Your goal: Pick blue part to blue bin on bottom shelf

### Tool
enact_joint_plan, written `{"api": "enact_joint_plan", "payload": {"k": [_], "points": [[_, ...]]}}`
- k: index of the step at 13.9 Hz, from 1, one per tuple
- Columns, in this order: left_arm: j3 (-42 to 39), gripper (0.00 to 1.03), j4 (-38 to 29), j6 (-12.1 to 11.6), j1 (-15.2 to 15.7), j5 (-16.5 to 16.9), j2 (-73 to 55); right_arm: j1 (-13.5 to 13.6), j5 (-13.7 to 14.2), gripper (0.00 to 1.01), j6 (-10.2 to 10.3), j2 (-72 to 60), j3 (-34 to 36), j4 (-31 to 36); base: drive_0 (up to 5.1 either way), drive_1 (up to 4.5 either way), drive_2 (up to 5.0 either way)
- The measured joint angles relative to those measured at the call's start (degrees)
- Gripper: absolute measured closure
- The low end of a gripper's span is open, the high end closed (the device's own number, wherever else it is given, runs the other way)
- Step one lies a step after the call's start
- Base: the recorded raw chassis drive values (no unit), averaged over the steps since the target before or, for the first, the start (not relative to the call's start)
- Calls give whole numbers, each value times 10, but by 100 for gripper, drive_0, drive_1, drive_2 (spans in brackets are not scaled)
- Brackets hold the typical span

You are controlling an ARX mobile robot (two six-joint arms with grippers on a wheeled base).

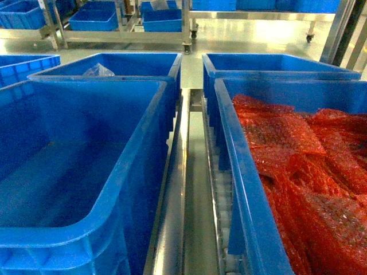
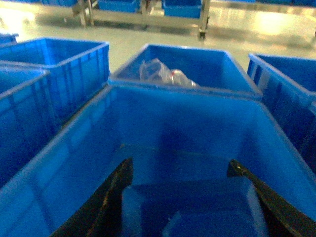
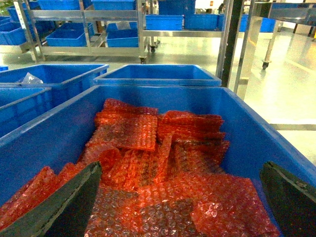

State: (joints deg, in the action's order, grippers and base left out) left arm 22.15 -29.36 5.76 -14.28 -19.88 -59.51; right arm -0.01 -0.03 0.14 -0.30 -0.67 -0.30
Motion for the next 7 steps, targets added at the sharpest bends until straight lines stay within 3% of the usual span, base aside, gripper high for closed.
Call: {"api": "enact_joint_plan", "payload": {"k": [2,3,4,7], "points": [[-5,15,-3,17,1,0,8,0,0,3,0,0,0,0,0,0,0],[-23,19,-73,-1,15,41,4,0,0,3,0,0,0,0,0,0,0],[-63,35,-110,-30,33,86,32,0,0,3,0,0,0,0,0,0,0],[-104,57,-103,-45,56,110,75,0,0,3,0,0,0,0,0,0,0]]}}
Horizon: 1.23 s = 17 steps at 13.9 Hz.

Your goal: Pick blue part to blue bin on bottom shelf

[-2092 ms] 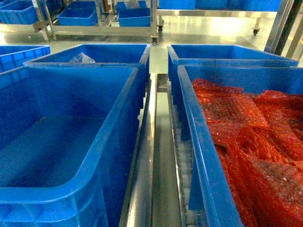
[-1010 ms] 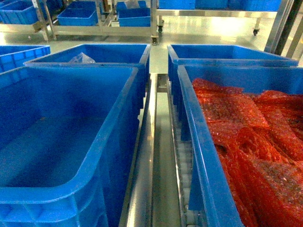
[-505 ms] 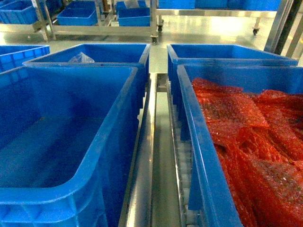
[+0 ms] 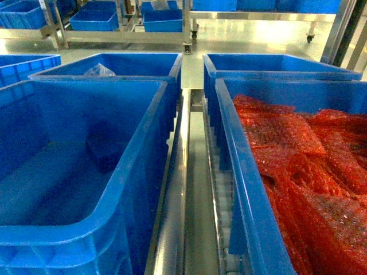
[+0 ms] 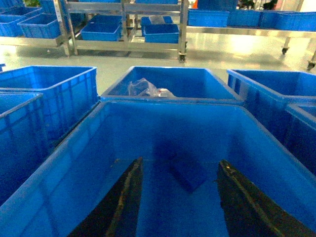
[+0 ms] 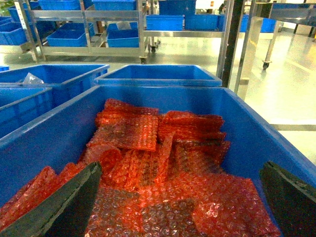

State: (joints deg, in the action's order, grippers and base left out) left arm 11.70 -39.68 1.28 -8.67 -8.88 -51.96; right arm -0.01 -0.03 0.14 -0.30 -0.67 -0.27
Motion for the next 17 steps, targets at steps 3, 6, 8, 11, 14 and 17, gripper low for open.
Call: {"api": "enact_joint_plan", "payload": {"k": [3,6,8,11,14,17], "points": [[-42,93,25,-3,27,28,70,0,0,3,0,0,0,0,0,0,0],[-73,101,69,-3,89,80,141,0,0,3,0,0,0,0,0,0,0],[-87,101,101,-4,85,89,188,0,0,3,0,0,0,0,0,0,0],[-111,101,117,-4,85,88,233,0,0,3,0,0,0,0,0,0,0],[-111,101,177,-4,86,89,303,0,0,3,0,0,0,0,0,0,0],[-111,101,228,-4,86,89,353,0,0,3,0,0,0,0,0,0,0]]}}
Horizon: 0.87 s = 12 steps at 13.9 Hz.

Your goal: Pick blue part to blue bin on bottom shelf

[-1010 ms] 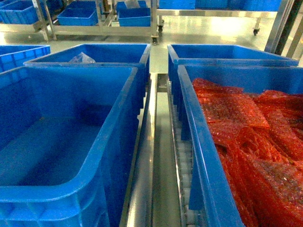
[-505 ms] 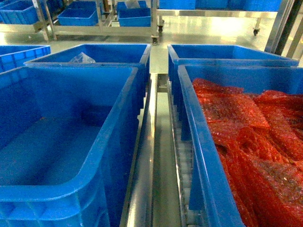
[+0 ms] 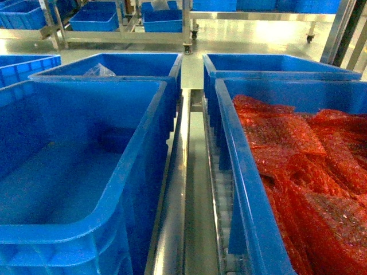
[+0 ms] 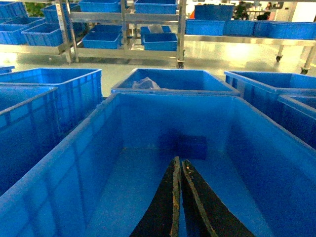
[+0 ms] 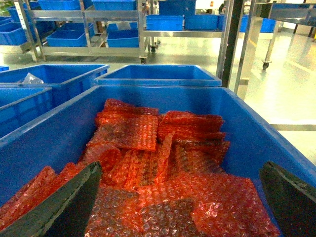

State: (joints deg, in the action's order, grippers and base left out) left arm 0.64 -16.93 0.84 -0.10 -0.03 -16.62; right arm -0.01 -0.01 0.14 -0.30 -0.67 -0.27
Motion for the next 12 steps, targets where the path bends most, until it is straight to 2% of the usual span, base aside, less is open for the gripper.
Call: {"api": "enact_joint_plan", "payload": {"k": [6,7,8,9,12], "points": [[0,101,68,0,0,0,66,0,0,3,0,0,0,0,0,0,0],[1,101,106,0,0,-1,92,0,0,3,0,0,0,0,0,0,0],[0,101,178,0,0,0,150,0,0,3,0,0,0,0,0,0,0],[4,101,163,-1,0,-2,161,0,0,3,0,0,0,0,0,0,0],[0,101,172,-1,0,0,161,0,0,3,0,0,0,0,0,0,0]]}}
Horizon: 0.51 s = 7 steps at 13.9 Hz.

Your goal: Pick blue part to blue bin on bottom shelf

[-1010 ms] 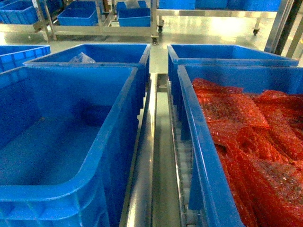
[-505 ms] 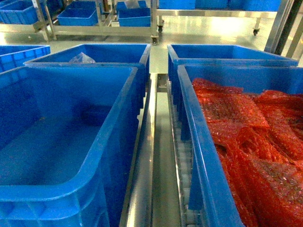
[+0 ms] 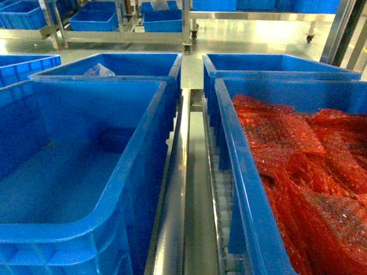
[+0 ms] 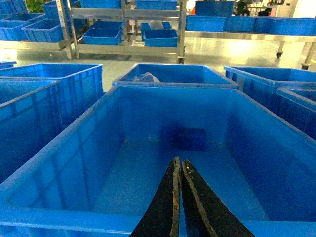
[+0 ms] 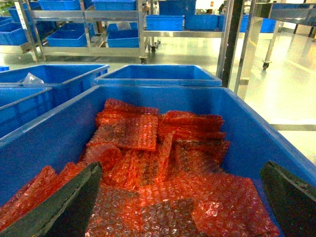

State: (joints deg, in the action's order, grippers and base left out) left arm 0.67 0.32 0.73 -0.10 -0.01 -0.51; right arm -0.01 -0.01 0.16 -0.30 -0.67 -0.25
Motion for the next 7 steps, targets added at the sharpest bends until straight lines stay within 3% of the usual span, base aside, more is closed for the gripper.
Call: {"api": "enact_joint_plan", "payload": {"k": [1,7], "points": [[0,96,0,0,0,0,0,0,0,3,0,0,0,0,0,0,0],[0,18,0,0,0,0,0,0,0,3,0,0,0,0,0,0,0]]}}
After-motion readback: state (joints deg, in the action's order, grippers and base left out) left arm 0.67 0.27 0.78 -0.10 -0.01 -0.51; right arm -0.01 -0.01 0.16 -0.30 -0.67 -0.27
